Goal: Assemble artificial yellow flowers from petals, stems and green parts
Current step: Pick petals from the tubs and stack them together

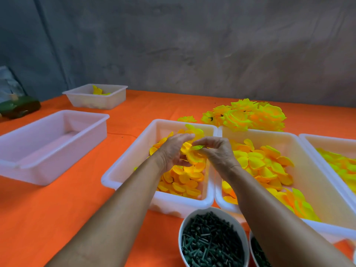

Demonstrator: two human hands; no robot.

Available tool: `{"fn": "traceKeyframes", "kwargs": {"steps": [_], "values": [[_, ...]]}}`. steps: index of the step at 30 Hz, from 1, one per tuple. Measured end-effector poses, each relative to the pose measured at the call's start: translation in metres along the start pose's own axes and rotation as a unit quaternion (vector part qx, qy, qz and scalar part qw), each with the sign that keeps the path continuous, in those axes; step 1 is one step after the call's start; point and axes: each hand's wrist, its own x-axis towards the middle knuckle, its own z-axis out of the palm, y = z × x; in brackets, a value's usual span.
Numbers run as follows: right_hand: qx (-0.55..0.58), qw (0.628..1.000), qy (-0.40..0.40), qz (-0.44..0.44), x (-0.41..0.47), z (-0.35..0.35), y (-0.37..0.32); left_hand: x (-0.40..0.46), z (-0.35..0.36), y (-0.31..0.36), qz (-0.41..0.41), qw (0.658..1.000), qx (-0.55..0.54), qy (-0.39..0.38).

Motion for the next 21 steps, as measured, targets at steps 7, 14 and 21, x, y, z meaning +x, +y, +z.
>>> {"fn": "traceKeyframes", "kwargs": {"steps": [7, 14, 21], "values": [[-0.157, 0.984, 0.031, -0.074, 0.001, 0.003, -0.002, 0.007, -0.004, -0.006, 0.11, 0.984, 0.023, 0.137], [-0.178, 0.984, -0.008, -0.005, -0.004, 0.005, -0.012, 0.006, -0.004, -0.008, 0.202, 0.961, 0.049, 0.182], [-0.157, 0.987, 0.017, -0.025, -0.003, 0.003, -0.007, 0.007, -0.002, -0.01, 0.214, 0.96, 0.086, 0.161]]}}
